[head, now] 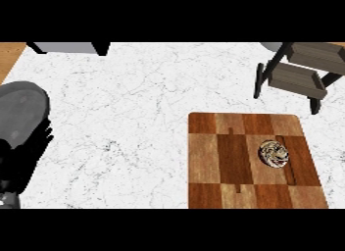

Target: Pick the squash from the cutting board and place it in the tiered basket

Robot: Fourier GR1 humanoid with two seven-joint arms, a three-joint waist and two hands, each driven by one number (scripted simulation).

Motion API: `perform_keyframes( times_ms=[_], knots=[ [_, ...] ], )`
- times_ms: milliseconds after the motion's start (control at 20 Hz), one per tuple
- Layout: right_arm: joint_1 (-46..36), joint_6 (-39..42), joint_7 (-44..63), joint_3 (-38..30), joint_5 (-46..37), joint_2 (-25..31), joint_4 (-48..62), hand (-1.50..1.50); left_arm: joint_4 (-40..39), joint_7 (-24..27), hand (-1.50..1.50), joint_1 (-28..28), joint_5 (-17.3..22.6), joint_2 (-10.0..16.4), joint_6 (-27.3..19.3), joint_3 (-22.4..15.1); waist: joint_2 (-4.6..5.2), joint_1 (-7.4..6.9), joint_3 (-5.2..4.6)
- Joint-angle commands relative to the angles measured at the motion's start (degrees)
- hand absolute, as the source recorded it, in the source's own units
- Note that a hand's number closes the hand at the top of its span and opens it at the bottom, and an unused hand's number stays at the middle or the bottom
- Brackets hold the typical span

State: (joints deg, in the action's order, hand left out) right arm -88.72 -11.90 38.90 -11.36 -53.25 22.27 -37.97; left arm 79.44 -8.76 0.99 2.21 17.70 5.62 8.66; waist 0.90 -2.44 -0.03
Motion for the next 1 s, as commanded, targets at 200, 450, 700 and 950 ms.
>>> perform_keyframes(
  times_ms=[200, 450, 700, 950],
  knots=[
    [0.7, 5.4, -7.8, 10.3, -11.6, 6.1, 10.8, 1.5, -0.7, 0.1, 0.0, 0.6, 0.4, 0.4, 0.1, 1.3, -0.02, 0.67, -0.49],
    [-2.9, 10.3, -16.1, 12.6, -14.4, 12.8, 15.3, 1.5, 0.3, -2.6, 0.0, -1.7, 0.4, 0.7, 0.7, 0.5, 0.2, 0.0, -0.06],
    [-5.5, 12.8, -23.2, 15.2, -17.6, 15.2, 19.6, 1.5, 1.0, -1.4, 0.0, -0.7, -0.9, -1.4, -1.0, -0.5, 0.26, -0.72, -0.03],
    [-8.3, 13.5, -27.2, 15.3, -18.8, 16.0, 23.5, 1.5, -1.6, 0.8, 0.0, -2.4, -1.8, -2.2, -1.0, -1.3, 0.57, -0.94, -0.07]
  ],
)
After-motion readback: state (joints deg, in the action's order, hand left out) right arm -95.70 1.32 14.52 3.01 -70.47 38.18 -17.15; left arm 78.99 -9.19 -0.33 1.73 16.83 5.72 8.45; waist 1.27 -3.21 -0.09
